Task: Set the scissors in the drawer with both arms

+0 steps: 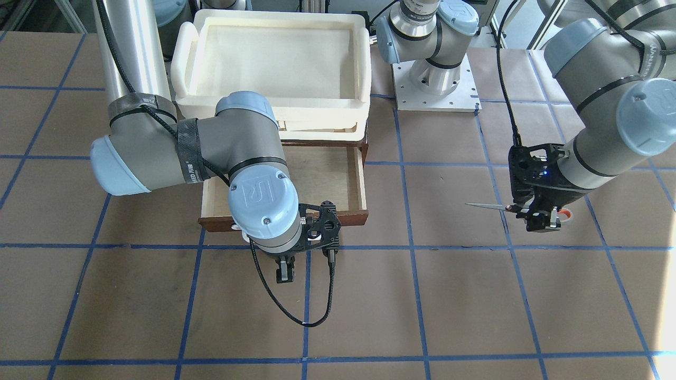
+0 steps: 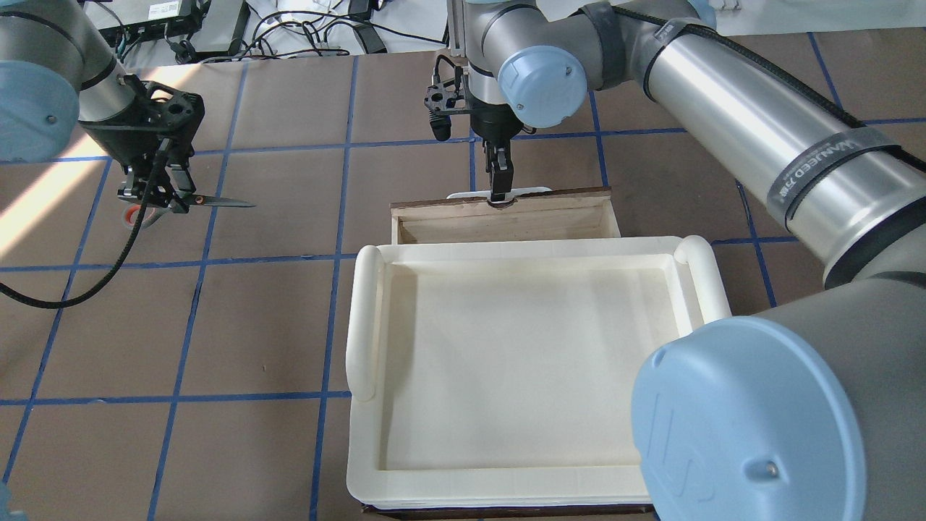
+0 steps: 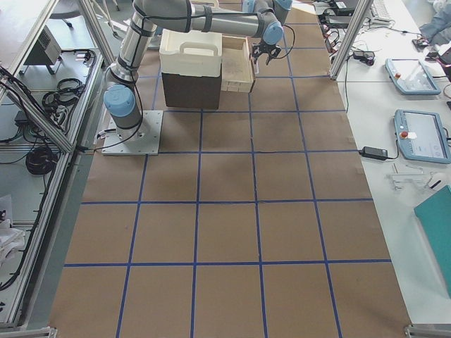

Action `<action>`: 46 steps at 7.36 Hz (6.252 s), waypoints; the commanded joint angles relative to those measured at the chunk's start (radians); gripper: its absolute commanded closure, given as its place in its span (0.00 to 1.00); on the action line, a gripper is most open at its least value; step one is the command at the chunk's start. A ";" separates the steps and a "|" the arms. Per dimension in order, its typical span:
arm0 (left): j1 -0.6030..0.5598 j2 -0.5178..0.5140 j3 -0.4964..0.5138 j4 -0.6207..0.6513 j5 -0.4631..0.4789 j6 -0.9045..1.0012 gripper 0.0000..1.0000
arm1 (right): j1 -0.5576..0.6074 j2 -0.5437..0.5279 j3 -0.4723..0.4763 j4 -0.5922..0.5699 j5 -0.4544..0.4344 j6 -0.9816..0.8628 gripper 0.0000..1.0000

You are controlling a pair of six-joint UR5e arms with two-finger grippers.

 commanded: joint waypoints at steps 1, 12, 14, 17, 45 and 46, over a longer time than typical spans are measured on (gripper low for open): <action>-0.139 0.016 0.005 -0.017 -0.021 -0.199 1.00 | -0.013 0.000 -0.010 -0.008 0.001 0.000 0.33; -0.583 -0.006 0.005 0.017 -0.153 -0.867 1.00 | -0.164 -0.419 0.130 0.076 -0.006 0.266 0.00; -0.612 -0.010 0.005 0.024 -0.186 -0.886 1.00 | -0.186 -0.515 0.179 0.148 -0.006 0.624 0.00; -0.620 -0.042 0.002 0.028 -0.191 -0.881 1.00 | -0.188 -0.601 0.181 0.216 -0.008 1.127 0.00; -0.204 0.266 0.096 -0.216 -0.050 -1.792 0.00 | -0.192 -0.647 0.214 0.178 -0.072 1.385 0.00; -0.203 0.266 0.096 -0.216 -0.050 -1.792 0.00 | -0.192 -0.647 0.214 0.178 -0.071 1.385 0.00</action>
